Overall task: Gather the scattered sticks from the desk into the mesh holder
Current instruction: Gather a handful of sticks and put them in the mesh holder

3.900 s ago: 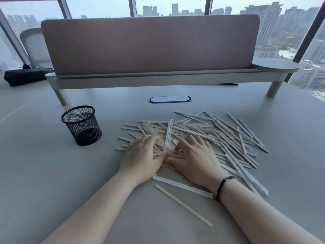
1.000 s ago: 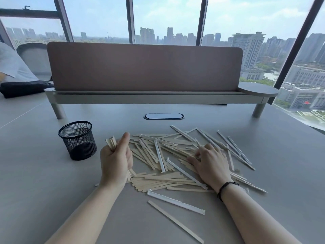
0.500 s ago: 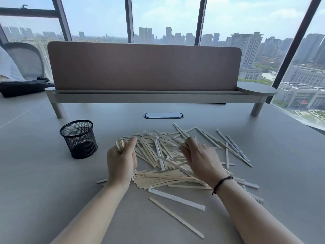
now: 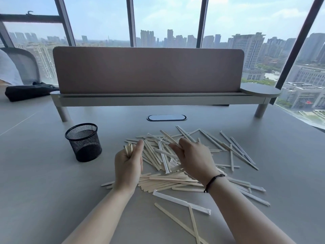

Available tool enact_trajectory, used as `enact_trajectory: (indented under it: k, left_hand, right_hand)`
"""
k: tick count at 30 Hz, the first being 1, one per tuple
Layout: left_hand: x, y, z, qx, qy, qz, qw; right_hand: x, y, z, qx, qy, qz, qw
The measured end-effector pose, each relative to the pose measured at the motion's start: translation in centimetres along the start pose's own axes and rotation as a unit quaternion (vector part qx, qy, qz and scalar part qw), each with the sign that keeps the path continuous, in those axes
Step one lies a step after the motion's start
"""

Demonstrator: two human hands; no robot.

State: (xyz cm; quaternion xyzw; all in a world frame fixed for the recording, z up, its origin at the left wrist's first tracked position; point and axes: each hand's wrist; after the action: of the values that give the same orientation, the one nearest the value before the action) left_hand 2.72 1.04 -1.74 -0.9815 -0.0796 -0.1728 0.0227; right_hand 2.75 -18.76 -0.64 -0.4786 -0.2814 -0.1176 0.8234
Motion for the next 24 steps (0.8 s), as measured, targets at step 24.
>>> enact_trajectory:
  k: [24]
  left_hand:
    - [-0.1, 0.0, 0.1, 0.039, 0.011, -0.002, 0.999]
  right_hand:
    - [0.3, -0.3, 4.3, 0.568, 0.177, -0.048, 0.802]
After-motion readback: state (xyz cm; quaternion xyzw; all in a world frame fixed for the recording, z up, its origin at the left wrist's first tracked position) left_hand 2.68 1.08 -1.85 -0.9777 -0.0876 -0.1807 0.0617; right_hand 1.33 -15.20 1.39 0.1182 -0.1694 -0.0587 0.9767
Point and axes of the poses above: each hand's wrist, its own x-axis towards the middle knuckle, its own y-axis out of the palm, z = x × y, and after that the axes turned 10 degrees about x, right-handed
